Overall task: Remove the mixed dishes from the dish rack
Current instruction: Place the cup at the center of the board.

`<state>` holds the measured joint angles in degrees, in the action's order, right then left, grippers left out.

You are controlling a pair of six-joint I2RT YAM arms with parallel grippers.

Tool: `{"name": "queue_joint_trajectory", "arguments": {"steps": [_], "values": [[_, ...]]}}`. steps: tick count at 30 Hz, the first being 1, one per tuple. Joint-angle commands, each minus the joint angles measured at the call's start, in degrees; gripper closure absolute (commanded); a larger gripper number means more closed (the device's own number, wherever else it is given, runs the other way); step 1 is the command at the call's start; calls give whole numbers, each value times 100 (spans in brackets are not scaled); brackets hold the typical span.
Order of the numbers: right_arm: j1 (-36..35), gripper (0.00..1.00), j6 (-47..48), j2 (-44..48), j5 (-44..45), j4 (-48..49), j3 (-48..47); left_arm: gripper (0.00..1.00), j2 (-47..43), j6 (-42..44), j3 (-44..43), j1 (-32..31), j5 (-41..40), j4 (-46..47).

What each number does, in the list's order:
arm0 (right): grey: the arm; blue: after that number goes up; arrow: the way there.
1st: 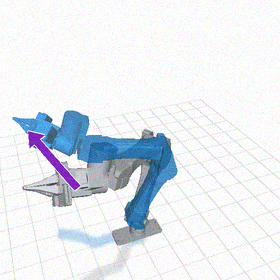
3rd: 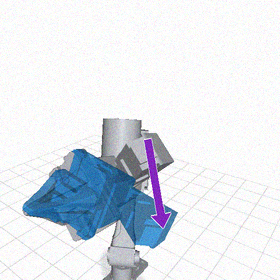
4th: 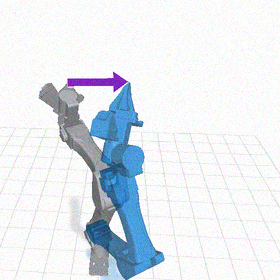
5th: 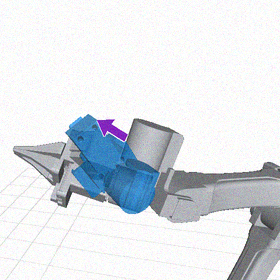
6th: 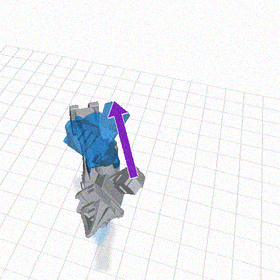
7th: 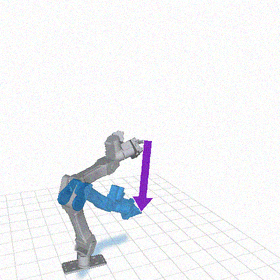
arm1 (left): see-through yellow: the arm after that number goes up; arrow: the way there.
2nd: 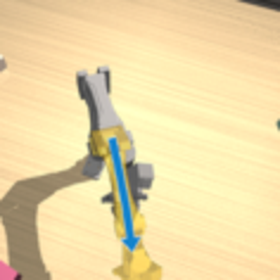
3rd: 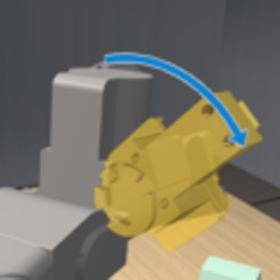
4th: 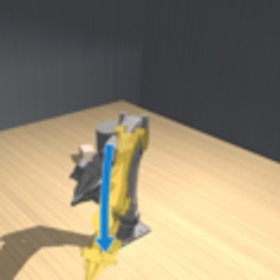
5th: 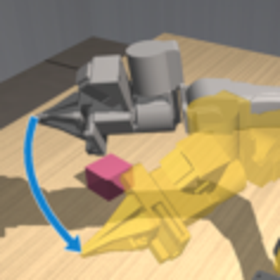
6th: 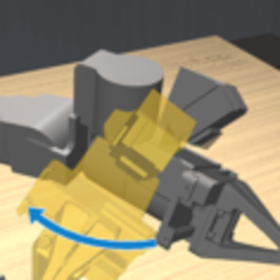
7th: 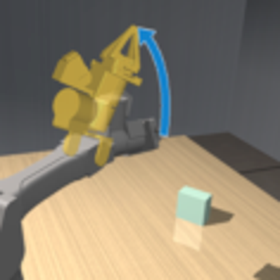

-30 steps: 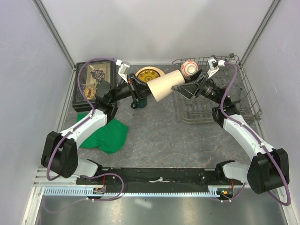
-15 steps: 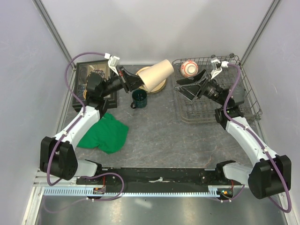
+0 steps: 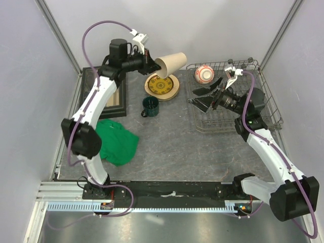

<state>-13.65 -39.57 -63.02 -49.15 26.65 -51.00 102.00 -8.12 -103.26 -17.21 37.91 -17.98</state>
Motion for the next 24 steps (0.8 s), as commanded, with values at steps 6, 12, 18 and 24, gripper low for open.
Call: {"name": "queue_joint_trajectory", "arguments": {"steps": [6, 12, 18, 24], "values": [[90, 2, 1048, 361, 133, -916, -428, 99, 2262, 2112, -3250, -309, -1338, -3614], [231, 2, 1110, 475, 221, -978, -375, 99, 2659, 2850, -3754, -642, -2191, -4178], [293, 2, 1092, 493, 247, -1004, -366, 98, 2878, 3615, -3780, -1091, -2973, -4565], [319, 2, 1083, 528, 239, -1004, -331, 99, 3098, 4239, -3833, -1346, -3483, -4715]]}}
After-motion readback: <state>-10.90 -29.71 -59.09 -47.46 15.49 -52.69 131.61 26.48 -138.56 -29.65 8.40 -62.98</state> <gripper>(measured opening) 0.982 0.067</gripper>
